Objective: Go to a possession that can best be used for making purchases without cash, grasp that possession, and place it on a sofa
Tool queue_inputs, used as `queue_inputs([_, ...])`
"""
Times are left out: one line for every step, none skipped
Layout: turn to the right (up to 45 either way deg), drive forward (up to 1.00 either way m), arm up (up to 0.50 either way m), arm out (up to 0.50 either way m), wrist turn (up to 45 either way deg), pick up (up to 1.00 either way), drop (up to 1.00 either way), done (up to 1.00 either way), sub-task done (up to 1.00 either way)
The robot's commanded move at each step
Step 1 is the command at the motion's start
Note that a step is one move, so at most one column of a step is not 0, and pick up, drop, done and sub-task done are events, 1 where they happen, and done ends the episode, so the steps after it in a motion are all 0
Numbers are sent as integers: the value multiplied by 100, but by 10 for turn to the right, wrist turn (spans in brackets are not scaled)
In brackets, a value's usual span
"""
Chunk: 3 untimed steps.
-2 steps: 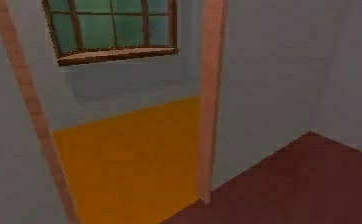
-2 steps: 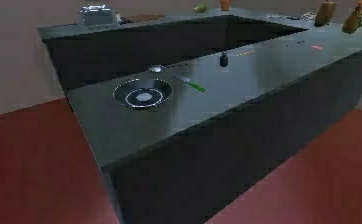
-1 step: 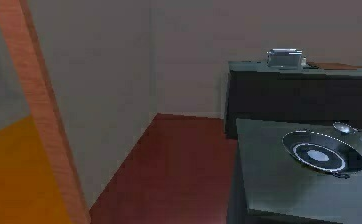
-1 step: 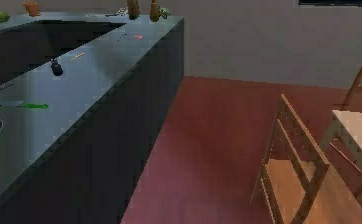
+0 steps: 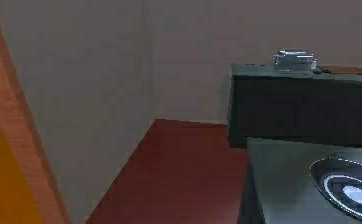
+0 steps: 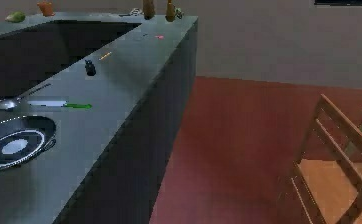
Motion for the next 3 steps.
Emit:
queue_inputs([-450,0,0,0,0,0,0,0,0])
queue_inputs([-450,0,0,0,0,0,0,0,0])
queue_inputs([-450,0,0,0,0,0,0,0,0])
